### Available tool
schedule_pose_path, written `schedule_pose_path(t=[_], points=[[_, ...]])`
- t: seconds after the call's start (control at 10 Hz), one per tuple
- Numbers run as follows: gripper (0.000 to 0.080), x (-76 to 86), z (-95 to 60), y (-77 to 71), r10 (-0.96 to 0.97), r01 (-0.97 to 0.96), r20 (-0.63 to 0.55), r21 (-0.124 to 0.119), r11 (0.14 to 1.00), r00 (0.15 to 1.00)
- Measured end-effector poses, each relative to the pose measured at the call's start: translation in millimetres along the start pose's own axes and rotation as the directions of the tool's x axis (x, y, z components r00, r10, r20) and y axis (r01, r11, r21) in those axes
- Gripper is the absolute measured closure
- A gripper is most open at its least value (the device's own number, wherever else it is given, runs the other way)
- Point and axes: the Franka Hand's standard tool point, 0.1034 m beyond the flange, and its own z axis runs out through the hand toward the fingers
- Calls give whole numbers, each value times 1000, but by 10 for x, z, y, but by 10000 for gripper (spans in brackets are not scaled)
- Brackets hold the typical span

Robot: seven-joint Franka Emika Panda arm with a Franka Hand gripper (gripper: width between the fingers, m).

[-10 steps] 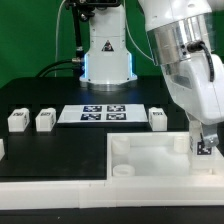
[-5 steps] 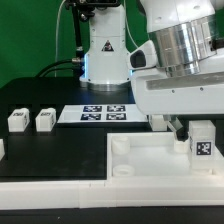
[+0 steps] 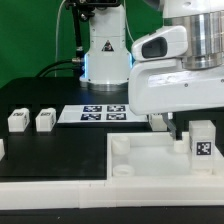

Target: Assemble one leg

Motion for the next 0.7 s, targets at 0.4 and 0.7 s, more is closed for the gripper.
schedule_pose_path(t=[0.4, 0.7], points=[[497, 4, 5, 28, 182, -182, 1, 2, 983, 983], [499, -6, 22, 7, 625, -626, 19, 16, 780, 780]])
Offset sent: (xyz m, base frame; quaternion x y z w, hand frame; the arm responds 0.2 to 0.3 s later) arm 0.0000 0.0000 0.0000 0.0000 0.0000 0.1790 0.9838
